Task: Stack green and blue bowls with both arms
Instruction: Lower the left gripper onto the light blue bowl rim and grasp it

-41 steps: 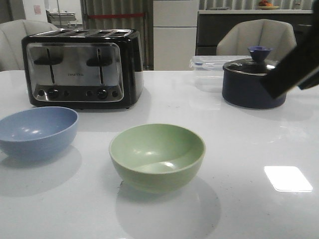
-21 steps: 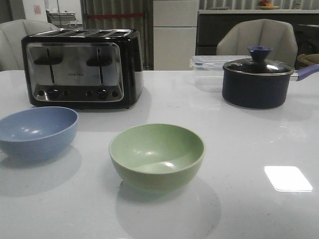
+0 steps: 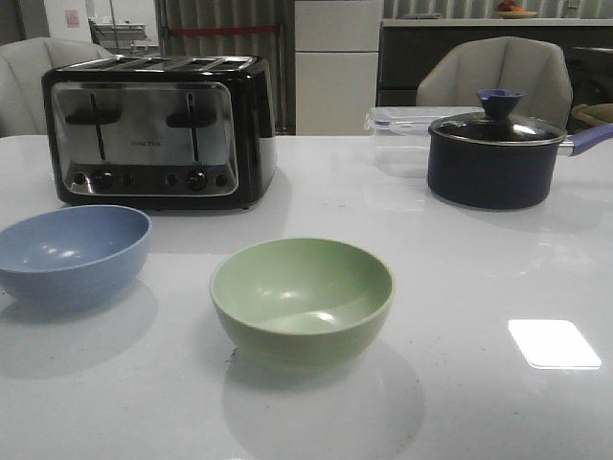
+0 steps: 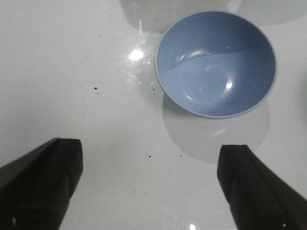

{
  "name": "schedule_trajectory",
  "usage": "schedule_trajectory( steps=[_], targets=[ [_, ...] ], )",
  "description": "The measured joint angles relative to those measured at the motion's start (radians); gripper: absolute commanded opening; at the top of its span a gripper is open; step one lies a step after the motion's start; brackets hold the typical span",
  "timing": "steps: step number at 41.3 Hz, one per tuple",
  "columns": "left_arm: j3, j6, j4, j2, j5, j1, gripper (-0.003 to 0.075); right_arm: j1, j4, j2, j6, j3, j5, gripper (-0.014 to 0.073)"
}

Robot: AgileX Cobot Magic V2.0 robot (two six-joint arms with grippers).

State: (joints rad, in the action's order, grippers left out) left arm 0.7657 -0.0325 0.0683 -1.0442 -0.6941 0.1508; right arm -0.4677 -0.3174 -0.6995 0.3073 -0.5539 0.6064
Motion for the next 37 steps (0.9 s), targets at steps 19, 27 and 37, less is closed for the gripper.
schedule_trajectory(
  steps=[19,27,37],
  targets=[
    [0.268,0.000,-0.014,-0.509,0.016,0.004,0.0623,0.000,0.000,0.000,0.000,0.000,0.000,0.0466],
    [0.343,0.000,-0.014,-0.672,0.024,0.004,0.0613,0.000,0.000,0.000,0.000,0.000,0.000,0.0466],
    [0.374,0.000,-0.014,-0.753,0.045,0.004,0.0386,0.000,0.000,0.000,0.000,0.000,0.000,0.0466]
  ],
)
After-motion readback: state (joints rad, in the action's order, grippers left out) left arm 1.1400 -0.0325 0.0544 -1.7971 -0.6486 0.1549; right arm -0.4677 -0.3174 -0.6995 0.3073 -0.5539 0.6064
